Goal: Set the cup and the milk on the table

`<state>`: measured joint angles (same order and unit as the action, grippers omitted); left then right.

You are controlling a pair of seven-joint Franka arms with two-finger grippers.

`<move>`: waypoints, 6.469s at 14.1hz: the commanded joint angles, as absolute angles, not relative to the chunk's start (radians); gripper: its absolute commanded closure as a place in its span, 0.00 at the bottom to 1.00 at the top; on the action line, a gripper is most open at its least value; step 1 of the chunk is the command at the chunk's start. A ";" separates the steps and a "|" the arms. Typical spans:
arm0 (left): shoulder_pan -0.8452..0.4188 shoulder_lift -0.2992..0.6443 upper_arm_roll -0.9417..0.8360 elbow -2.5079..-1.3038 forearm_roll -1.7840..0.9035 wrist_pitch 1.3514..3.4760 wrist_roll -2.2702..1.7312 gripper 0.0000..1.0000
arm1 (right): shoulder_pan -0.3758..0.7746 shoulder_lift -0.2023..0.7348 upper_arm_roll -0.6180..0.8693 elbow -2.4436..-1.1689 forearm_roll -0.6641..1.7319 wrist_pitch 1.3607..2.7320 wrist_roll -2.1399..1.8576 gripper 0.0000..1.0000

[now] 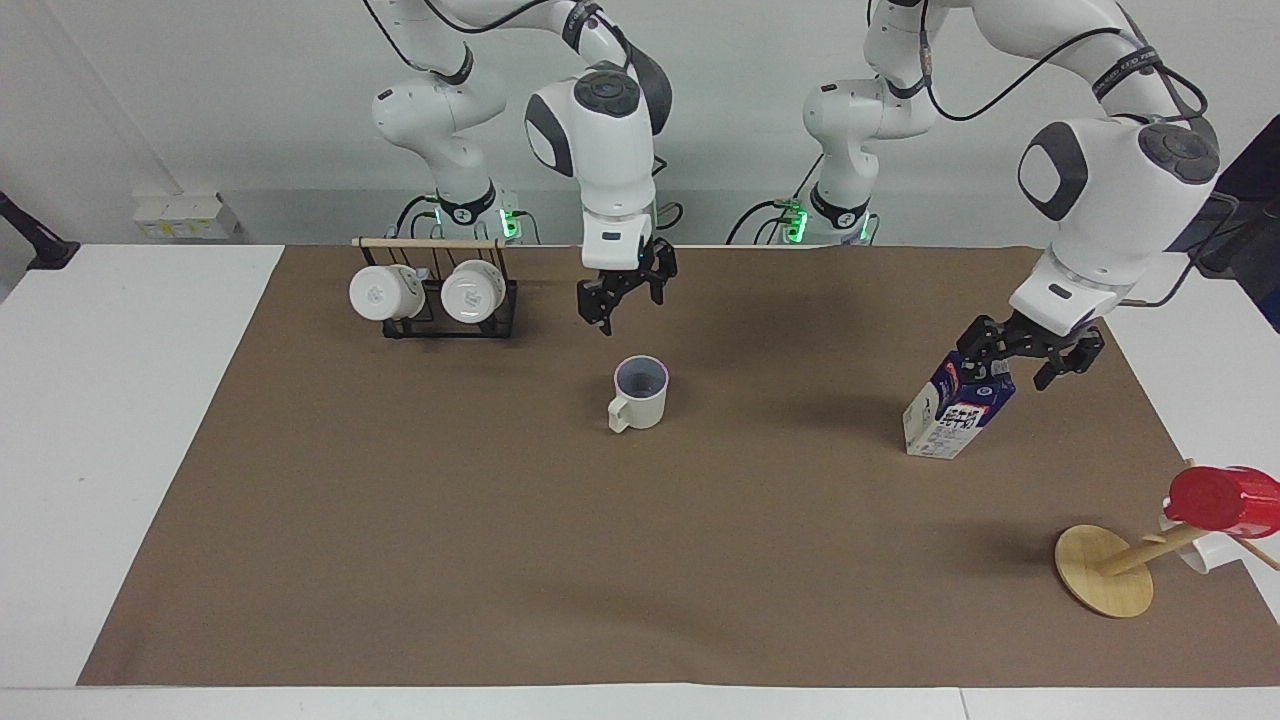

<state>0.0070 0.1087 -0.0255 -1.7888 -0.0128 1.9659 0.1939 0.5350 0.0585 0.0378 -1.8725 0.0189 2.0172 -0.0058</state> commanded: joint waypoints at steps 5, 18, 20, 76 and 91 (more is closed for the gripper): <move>0.003 0.089 -0.028 -1.898 -0.005 2.037 0.206 0.00 | 0.284 -0.038 0.037 -1.884 0.034 1.882 0.040 0.00; -0.061 0.064 -0.037 -1.790 0.006 1.944 0.144 0.68 | 0.018 -0.054 0.028 -1.763 -0.018 1.780 0.149 0.00; -0.133 0.071 -0.037 -1.775 0.006 1.937 0.030 0.68 | 0.018 -0.052 0.029 -1.705 -0.018 1.734 0.172 0.00; -0.072 -0.006 -0.029 -1.422 0.002 1.454 0.035 0.00 | 0.071 -0.132 -0.107 -1.557 -0.012 1.405 0.114 0.00; -0.069 -0.037 -0.028 -1.466 0.008 1.460 0.038 0.00 | 0.072 -0.110 -0.101 -1.560 -0.025 1.420 0.126 0.00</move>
